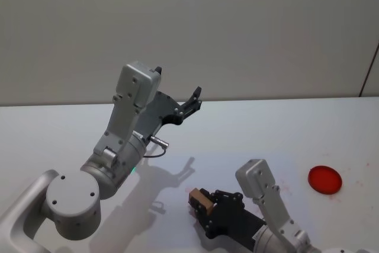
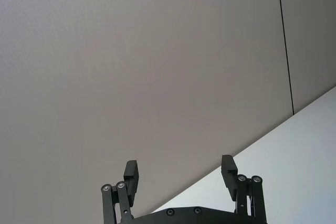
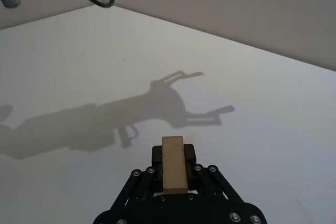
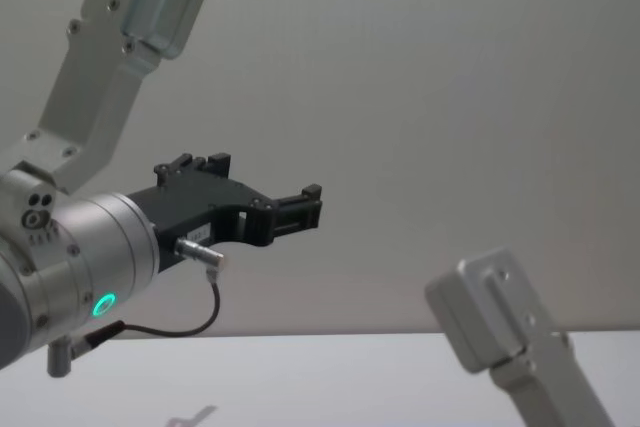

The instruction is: Use the one hand to pick up the stamp and affix it onto the A4 paper.

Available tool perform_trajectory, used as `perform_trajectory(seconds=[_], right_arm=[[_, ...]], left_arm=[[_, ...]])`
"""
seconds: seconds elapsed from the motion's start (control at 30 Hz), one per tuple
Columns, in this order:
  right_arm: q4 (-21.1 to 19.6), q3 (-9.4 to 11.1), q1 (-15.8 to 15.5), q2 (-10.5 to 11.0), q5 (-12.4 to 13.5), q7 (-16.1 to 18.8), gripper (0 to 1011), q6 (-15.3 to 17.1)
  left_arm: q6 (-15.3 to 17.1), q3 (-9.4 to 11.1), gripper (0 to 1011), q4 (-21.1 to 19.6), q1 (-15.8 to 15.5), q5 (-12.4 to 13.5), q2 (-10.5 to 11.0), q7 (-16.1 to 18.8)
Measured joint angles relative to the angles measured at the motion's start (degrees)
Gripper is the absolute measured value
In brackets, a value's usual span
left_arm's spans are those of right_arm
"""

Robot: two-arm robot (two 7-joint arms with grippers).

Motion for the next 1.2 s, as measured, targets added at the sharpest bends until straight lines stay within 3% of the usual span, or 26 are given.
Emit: perform_trajectory(seconds=[1.2], right_arm=[[4.43,-0.27,1.01,-0.03,-2.99,0.76,219,-2.68]], left_arm=[[0.0,0.0,1001,0.0,0.0,0.0,0.0,0.0]])
